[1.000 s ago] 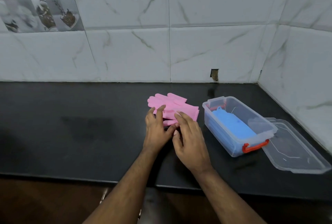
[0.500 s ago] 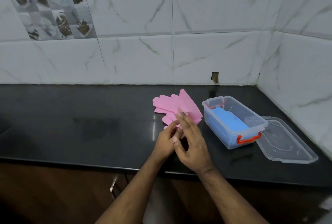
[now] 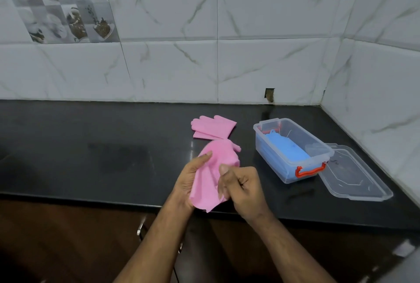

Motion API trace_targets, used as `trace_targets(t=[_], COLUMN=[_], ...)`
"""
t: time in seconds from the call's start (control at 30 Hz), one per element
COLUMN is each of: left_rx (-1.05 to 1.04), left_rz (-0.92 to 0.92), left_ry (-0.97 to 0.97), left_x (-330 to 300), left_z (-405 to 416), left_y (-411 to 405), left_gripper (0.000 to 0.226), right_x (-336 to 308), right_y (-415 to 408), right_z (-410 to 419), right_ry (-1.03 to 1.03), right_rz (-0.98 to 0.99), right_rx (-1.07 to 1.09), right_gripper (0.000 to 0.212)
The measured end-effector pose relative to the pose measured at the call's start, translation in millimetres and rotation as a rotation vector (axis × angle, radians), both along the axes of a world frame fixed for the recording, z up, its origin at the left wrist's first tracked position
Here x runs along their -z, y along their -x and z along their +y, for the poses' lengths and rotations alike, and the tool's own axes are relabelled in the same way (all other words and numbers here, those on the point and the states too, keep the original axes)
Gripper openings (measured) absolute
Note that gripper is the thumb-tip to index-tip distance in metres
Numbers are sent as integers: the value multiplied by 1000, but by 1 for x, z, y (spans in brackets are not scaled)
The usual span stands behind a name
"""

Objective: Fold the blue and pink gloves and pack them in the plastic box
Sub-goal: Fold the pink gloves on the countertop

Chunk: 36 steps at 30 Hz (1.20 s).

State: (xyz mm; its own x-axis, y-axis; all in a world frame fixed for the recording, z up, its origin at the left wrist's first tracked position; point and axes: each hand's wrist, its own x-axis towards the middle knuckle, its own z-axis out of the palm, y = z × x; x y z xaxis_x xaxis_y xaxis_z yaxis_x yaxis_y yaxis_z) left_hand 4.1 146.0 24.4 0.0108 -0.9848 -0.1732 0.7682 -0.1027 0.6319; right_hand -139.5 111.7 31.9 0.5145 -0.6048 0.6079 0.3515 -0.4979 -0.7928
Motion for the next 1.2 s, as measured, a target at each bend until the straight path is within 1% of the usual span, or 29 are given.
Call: trace_targets(t=[0.07,0.13,0.17,0.2,0.23,0.3,0.33,0.37,0.43,0.47,0.53,0.57,0.63,0.67,0.73,0.8,0.87,0.97,1.03,1.1,1.13,1.2], left_rx=[-117,-218,-270,-290,-275,-220,-206,-207,-250,-283,-324,-329,-345,-381,-460,-493,-528,-547,-513,-495,-481,-414], left_rz=[-2,82,130,162,180,205,198,180,128,86,-34,-117,-313,-396,-501,-606,-733,-950,-1060,-1138,-1192,-1307], left_ry=[-27,8,30,50,66,92,97,102,82,56,36,33,-14,-64,-197,-284,-298,-266,-245,-211,-184,-117], left_x=[1,-4,-7,-8,-8,-5,-3,-2,-2,-1,3,6,14,18,23,26,27,28,29,32,33,36], left_z=[2,2,2,1,0,-1,-1,-2,-3,-3,-4,-4,-2,-1,-1,-3,-6,-9,-14,-20,-22,-23], left_y=[-6,-10,-10,-9,-7,-3,-2,-2,-2,-2,-2,-1,-1,-4,-17,-32,-44,-53,-56,-58,-58,-59], left_gripper=[49,43,43,45,49,66,71,70,55,49,44,42,40,38,30,23,24,30,29,30,36,59], right_x=[6,11,14,17,20,23,24,24,22,22,22,23,26,27,31,36,40,43,41,41,41,43], right_y=[3,0,-2,-4,-6,-8,-8,-9,-11,-12,-15,-17,-19,-20,-24,-28,-30,-33,-35,-34,-32,-26], right_z=[-3,-8,-12,-15,-18,-20,-21,-22,-24,-26,-32,-37,-48,-54,-68,-79,-90,-102,-109,-115,-116,-116], right_ry=[-72,-244,-346,-427,-479,-521,-532,-560,-645,-661,-641,-626,-567,-514,-393,-297,-250,-251,-294,-395,-441,-495], right_rz=[-59,-110,-81,12,161,467,518,491,343,296,271,269,345,425,577,630,630,575,539,487,449,375], right_rx=[-1,94,177,252,288,216,146,61,-90,-105,-73,-56,15,88,235,311,368,332,291,231,185,78], right_gripper=[55,59,62,63,63,68,71,70,64,64,62,57,46,46,47,48,51,55,66,79,84,89])
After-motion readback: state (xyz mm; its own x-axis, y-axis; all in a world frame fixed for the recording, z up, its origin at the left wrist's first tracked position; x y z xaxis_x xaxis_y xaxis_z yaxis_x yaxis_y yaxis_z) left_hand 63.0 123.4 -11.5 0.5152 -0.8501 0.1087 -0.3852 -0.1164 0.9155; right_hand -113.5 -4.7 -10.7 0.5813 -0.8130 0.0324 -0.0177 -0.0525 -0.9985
